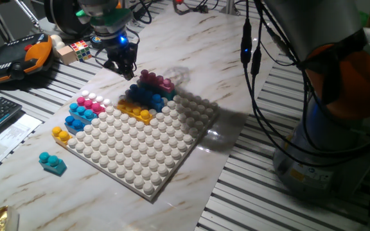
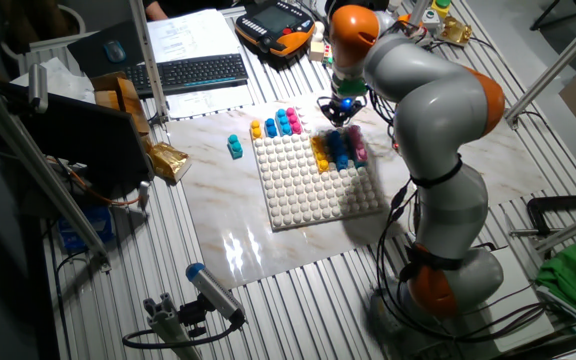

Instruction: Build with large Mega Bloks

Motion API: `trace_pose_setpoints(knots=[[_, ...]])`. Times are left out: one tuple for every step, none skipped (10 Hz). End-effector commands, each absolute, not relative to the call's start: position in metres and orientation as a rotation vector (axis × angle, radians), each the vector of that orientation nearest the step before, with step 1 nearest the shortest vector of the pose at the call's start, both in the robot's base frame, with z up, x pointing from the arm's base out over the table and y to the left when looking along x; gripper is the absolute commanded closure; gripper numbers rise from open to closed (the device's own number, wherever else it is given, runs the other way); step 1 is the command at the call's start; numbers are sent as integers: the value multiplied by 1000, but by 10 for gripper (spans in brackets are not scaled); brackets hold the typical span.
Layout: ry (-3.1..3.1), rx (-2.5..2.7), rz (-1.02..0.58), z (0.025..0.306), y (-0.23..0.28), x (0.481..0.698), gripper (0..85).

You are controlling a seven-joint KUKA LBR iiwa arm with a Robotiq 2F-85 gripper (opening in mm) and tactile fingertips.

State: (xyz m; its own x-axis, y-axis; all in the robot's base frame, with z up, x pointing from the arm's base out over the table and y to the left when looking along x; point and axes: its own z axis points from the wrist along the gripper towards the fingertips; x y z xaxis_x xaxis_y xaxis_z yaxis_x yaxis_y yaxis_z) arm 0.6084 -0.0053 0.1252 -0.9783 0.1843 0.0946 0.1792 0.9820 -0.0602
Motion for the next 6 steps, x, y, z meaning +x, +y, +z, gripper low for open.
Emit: trace_pose_setpoints(knots=[[-3016, -266, 60, 125, -6, 608, 843], [-3005, -244, 11, 125, -6, 608, 843], [-3007, -214, -18, 125, -6, 608, 843], [-3020, -196, -30, 125, -6, 608, 843], [-3018, -200, -37, 125, -6, 608, 843], [-3014, -211, -47, 125, -6, 608, 843]])
